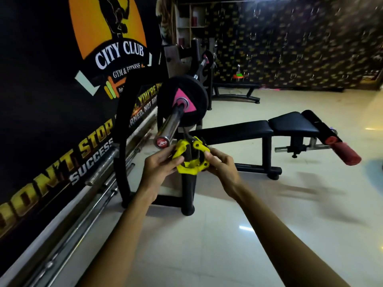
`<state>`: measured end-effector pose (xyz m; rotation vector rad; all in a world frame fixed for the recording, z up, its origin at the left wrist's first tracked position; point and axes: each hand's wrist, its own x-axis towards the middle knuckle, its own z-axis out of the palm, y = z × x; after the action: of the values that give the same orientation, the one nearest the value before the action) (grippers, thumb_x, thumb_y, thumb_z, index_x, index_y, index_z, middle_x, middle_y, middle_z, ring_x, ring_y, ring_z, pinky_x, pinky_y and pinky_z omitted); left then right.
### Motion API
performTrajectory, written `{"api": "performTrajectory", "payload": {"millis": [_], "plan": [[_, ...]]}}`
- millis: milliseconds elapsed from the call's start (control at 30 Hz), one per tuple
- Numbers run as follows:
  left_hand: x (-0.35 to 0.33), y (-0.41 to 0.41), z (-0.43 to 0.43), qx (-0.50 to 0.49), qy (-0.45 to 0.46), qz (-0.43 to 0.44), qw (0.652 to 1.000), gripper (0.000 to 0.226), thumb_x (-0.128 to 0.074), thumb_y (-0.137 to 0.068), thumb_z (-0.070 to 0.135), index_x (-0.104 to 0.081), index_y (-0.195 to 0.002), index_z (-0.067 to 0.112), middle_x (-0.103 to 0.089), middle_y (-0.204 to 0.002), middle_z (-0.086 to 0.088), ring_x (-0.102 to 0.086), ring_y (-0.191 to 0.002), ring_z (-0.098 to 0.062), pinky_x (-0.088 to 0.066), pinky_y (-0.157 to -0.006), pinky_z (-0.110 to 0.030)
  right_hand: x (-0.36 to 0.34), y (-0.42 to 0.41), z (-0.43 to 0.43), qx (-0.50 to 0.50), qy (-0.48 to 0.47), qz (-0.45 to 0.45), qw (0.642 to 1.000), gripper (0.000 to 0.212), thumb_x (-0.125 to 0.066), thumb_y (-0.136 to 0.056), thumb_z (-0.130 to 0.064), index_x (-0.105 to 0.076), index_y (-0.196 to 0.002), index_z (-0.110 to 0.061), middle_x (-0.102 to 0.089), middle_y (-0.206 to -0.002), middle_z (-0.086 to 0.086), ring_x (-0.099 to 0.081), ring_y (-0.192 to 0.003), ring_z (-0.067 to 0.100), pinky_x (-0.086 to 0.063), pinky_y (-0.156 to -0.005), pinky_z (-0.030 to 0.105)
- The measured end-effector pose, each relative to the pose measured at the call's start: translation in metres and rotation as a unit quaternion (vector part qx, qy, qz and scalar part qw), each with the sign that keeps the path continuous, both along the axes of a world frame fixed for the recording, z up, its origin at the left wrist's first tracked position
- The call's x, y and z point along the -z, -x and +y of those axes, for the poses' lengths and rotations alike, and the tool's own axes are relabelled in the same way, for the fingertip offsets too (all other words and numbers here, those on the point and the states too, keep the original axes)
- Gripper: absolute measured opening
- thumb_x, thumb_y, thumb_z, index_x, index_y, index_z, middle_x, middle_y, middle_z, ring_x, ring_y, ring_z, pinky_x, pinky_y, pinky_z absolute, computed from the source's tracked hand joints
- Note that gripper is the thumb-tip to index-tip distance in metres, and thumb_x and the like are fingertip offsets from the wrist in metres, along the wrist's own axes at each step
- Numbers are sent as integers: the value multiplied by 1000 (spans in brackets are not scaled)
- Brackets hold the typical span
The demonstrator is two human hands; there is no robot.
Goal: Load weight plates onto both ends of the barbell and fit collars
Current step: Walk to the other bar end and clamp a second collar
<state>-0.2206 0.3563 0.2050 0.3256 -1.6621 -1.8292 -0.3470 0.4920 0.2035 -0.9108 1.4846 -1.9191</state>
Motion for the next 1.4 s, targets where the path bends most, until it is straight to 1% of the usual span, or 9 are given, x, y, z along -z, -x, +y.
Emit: {"api": "performTrajectory", "payload": {"millis": [100, 267, 500, 633, 833, 933, 1033, 1200, 1400], "plan": [[-7, -28, -30, 3, 1, 16, 1000, 39, -75, -69, 20, -69, -107, 27, -71, -108, 6, -66, -102, -12, -56, -75, -24, -12, -27, -26, 1, -2, 26, 1000, 31, -55, -91, -15, -59, -119, -3, -60, -71, -8, -58, -62, 3, -46, -59, 15], [-14, -45, -79, 23, -17, 10, 1000, 57, -77, -64, 9, -62, -118, 16, -72, -104, 7, -67, -98, -11, -55, -70, -21, -5, -59, -67, 39, 30, 16, 999, 32, -53, -91, -10, -55, -121, 0, -61, -81, -2, -58, -65, 1, -45, -58, 11], [-13, -22, -110, 84, -48, 0, 995, 49, -69, -74, 3, -58, -122, 7, -67, -116, -6, -67, -99, -12, -55, -75, -22, 5, -69, -93, 148, 49, -10, 988, 40, -61, -84, -24, -58, -120, -6, -61, -113, 28, -59, -99, 46, -45, -86, 61], [-6, -3, -118, 112, -83, 18, 990, 42, -67, -75, 9, -61, -116, 13, -67, -112, -6, -66, -97, -14, -54, -83, -28, 0, -61, -102, 171, 28, -9, 985, 37, -55, -89, -21, -56, -123, -7, -61, -109, 23, -60, -92, 35, -47, -81, 50], [4, 31, -137, 97, -168, 7, 981, 35, -61, -85, 15, -60, -119, 12, -70, -99, -3, -70, -83, -13, -57, -68, -27, -6, -35, -125, 213, 29, -1, 977, 46, -54, -91, -18, -42, -135, -22, -58, -116, -2, -65, -93, 8, -58, -67, 27], [6, 52, -152, 84, -186, -4, 979, 31, -59, -88, 15, -60, -118, 6, -73, -86, -3, -71, -71, -13, -56, -59, -24, -11, -15, -134, 212, 16, 9, 977, 38, -57, -89, -17, -54, -127, -19, -63, -118, 6, -68, -89, 6, -56, -60, 24], [14, 74, -159, 83, -201, -63, 974, 33, -58, -89, 34, -63, -104, 5, -74, -68, -1, -71, -62, -14, -54, -49, -23, -12, 8, -147, 203, -3, 10, 979, 39, -58, -89, -20, -55, -127, -17, -64, -115, 6, -68, -86, 6, -54, -57, 21], [14, 123, -170, 100, -281, -74, 952, 45, -46, -89, 49, -64, -101, 9, -75, -80, -6, -72, -73, -18, -56, -52, -25, -15, 61, -178, 195, -31, 12, 980, 39, -57, -90, -20, -54, -128, -17, -66, -103, -1, -63, -86, 3, -50, -56, 11], [-8, 196, -212, -16, -249, -116, 961, 41, -57, -87, 44, -65, -98, 5, -73, -75, -8, -68, -68, -21, -54, -57, -29, -26, 132, -215, 141, -106, 44, 983, 32, -33, -96, -44, -61, -95, -28, -62, -86, -12, -59, -70, -11, -43, -52, 4]]}}
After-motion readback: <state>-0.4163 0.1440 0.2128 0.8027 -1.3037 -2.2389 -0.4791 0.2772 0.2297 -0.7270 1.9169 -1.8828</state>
